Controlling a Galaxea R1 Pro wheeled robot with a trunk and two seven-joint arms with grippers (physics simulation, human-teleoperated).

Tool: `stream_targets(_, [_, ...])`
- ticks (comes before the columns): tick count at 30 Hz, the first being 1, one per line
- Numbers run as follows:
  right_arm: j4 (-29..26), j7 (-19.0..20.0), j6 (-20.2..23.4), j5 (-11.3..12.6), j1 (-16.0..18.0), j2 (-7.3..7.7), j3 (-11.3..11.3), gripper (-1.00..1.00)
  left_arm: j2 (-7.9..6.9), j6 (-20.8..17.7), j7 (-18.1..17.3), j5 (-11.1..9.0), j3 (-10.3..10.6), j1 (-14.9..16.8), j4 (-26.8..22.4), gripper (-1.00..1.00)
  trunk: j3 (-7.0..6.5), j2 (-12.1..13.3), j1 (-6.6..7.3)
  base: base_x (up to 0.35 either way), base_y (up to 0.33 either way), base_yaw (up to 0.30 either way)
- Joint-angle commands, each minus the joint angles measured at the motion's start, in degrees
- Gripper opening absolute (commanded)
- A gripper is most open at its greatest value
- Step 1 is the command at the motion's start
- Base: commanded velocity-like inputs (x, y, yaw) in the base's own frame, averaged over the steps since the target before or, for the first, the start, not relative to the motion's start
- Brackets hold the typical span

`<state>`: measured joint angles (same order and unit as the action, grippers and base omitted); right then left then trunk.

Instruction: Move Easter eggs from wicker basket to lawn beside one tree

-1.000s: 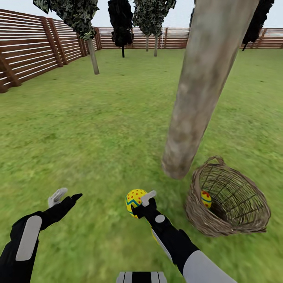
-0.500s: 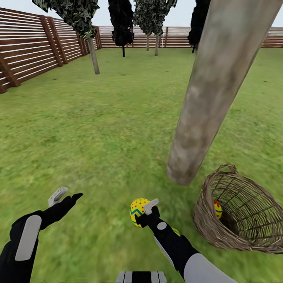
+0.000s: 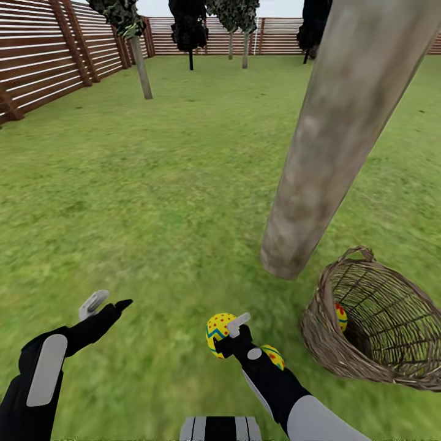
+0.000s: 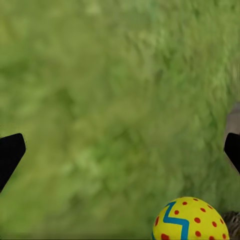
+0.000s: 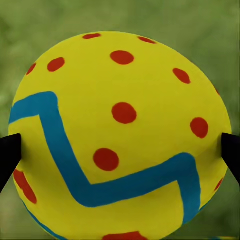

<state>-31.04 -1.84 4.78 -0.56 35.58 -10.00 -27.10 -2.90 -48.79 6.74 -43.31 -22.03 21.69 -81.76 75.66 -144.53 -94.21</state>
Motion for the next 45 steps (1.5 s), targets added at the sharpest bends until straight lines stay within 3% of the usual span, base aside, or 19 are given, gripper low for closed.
stream_targets(1, [-0.07, -0.18, 0.32, -0.07, 0.02, 0.0, -0.15, -1.0, 0.0, -0.26, 0.55, -0.63, -0.03, 0.02, -0.07, 1.0, 0.27, -0.03, -0.01, 0.0, 0.0, 0.0])
stream_targets(8, [-0.07, -0.27, 0.32, -0.11, 0.03, 0.0, -0.15, -1.0, 0.02, -0.26, 0.55, -0.63, -0.03, 0.02, -0.03, 1.0, 1.82, -0.13, -0.19, 0.0, 0.0, 0.0])
stream_targets(12, [0.01, -3.68, -0.58, -0.1, 0.03, 0.0, -0.15, -1.0, 0.06, -0.26, 0.5, -0.63, -0.03, 0.02, -0.06, 1.0, 2.71, -0.18, -0.3, 0.0, 0.0, 0.0])
stream_targets(28, [-0.07, -4.36, -1.56, -0.14, 0.04, 0.0, -0.15, -1.0, 0.01, -0.23, 0.52, -0.44, -0.03, -0.15, 0.08, 1.0, 2.71, -0.18, -0.3, 0.099, 0.0, 0.0])
stream_targets(32, [-0.05, -7.5, -1.71, -0.14, 0.07, 0.0, -0.15, -1.0, 0.0, -0.33, 0.47, -0.57, -0.03, -0.15, 0.03, 1.0, 2.71, -0.18, -0.3, 0.019, 0.0, 0.0])
stream_targets(37, [-0.12, -7.62, -5.72, -0.04, 0.09, 0.0, -0.42, -1.0, 0.0, -0.34, 0.53, -0.71, -0.05, -0.15, 0.03, 1.0, 3.81, -0.25, -0.42, 0.0, 0.0, 0.0])
stream_targets(45, [-0.16, -7.57, -6.27, -0.06, 0.05, 0.0, -0.6, -1.0, 0.0, -0.34, 0.52, -0.72, -0.07, -0.15, 0.06, 1.0, 5.59, -0.35, -0.63, 0.0, 0.0, 0.0])
